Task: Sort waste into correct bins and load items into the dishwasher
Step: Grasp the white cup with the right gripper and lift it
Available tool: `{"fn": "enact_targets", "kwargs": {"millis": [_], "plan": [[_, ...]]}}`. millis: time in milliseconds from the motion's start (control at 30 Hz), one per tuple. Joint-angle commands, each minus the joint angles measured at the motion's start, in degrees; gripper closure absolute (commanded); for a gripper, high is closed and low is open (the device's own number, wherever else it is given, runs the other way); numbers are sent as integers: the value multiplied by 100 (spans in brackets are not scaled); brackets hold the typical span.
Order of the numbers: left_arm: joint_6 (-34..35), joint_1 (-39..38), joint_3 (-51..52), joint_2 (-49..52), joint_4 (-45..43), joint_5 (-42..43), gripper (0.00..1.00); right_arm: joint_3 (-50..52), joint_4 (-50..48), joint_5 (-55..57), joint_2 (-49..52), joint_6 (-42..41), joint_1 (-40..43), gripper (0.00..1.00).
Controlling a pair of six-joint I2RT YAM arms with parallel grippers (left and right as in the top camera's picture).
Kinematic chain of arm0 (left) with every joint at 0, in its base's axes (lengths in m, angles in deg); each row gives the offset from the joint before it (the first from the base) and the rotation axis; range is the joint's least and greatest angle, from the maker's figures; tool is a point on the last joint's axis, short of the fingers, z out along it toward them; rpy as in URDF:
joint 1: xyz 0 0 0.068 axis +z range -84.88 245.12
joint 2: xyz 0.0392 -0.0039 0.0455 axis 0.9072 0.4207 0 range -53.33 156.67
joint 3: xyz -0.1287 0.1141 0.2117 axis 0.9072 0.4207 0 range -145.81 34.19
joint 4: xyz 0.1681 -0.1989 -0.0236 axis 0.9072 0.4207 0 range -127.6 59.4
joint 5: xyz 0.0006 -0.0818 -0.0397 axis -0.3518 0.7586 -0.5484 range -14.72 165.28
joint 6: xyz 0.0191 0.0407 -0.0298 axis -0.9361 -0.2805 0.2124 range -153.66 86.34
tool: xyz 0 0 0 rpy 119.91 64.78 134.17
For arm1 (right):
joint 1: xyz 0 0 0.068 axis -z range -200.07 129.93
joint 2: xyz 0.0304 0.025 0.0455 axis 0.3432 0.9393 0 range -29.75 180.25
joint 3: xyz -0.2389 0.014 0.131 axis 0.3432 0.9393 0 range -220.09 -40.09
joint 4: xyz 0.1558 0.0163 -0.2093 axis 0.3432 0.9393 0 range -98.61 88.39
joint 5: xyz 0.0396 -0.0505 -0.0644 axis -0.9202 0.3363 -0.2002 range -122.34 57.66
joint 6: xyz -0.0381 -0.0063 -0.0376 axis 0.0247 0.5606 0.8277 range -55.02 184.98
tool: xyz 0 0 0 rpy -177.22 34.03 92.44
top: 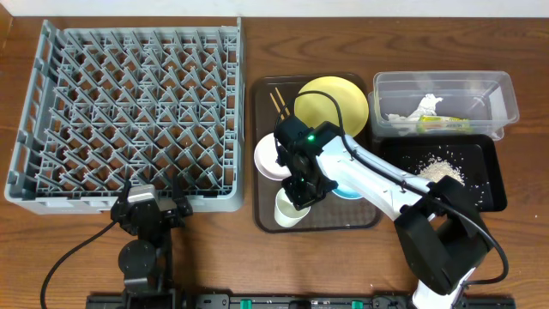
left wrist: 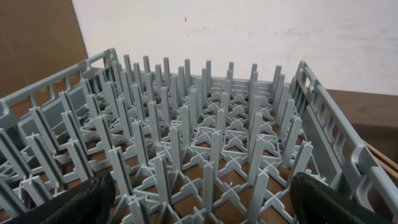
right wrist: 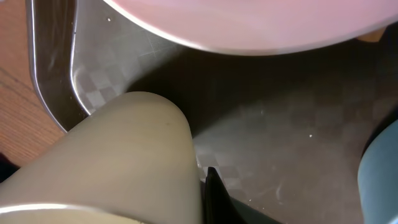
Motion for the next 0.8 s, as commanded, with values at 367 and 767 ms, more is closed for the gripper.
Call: {"fn": "enact_targets", "kwargs": {"millis": [367, 767], "plan": [[-81, 13, 181, -37, 92, -9, 9, -1665, 533, -671, -1167, 264, 1252, 99], [-81, 13, 181, -37, 90, -9, 9, -1670, -192, -3331, -1115, 708, 2627, 99]]}}
